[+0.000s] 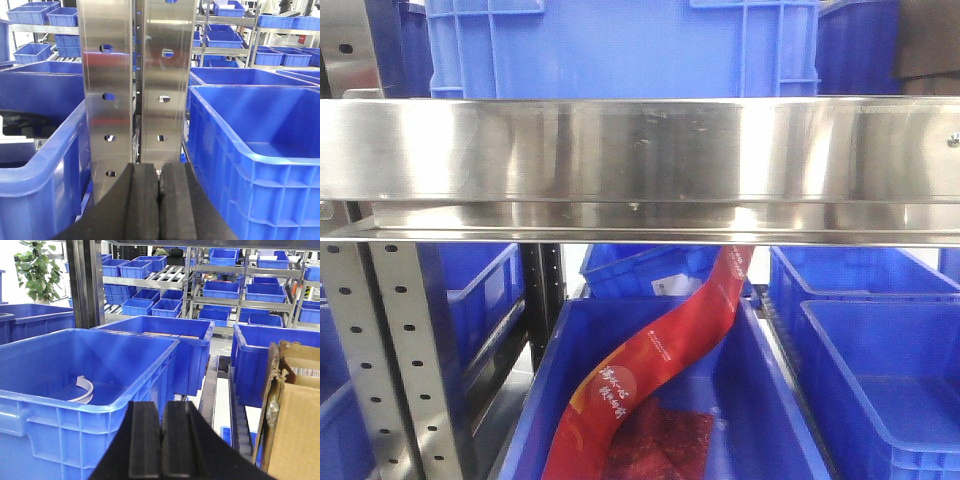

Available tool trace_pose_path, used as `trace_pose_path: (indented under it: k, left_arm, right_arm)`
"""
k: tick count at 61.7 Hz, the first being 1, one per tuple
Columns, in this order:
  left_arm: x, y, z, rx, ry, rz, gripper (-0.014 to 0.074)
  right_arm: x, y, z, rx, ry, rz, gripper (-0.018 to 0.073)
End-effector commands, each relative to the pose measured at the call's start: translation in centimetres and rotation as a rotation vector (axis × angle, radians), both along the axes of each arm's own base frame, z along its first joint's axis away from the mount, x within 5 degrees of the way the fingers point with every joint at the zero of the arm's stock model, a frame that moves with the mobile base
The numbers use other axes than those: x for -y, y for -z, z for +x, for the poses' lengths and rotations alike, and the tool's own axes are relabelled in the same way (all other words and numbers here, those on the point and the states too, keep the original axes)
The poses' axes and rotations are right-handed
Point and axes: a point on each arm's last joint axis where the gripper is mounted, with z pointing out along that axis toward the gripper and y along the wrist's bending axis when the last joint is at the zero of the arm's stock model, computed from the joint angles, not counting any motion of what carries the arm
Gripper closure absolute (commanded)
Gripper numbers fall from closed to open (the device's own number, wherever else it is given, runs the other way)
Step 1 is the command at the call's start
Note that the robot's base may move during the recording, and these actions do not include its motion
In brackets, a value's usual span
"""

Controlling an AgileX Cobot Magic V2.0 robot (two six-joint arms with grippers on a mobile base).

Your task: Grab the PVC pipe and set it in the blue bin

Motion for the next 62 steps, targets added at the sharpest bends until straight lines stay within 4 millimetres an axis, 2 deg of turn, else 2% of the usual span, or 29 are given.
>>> trace_pose_path:
  k: [1,12,19,29,44,62]
  left_arm:
    - [-0.1,-0.4,-0.2,0.031,-0.003,-0.009,0.0707]
    - [-0.2,-0.5,-0.3,0.033,-0.008,-0.01,0.0707]
    - [-0.2,-1.0,-1.7,0.077,-0.008,-0.012,0.0707]
    - [-0.3,-0.4,-3.8,0.106,-0.008,-0.011,0.0707]
    - [-0.5,3.2,-6.9,0.099,-0.011,0.021,0.0707]
    - [-1.2,7.6,-9.3,0.077,-0.085,0.025,0.0707]
  right_arm:
    - [0.1,-0.1,-0.2,0.019,0.007,-0.013,0.0728]
    - [0.1,-0.1,-0.2,0.019,0.007,-0.013,0.0728]
    - [0.1,-0.1,-0.2,0.019,0.007,-0.013,0.0728]
    - [0.1,-0.1,-0.2,0.019,0.007,-0.013,0.0728]
    - [0.1,-0.1,-0.2,0.019,0.007,-0.013,0.0728]
    - [0.1,-0.1,-0.2,0.019,0.007,-0.013,0.0728]
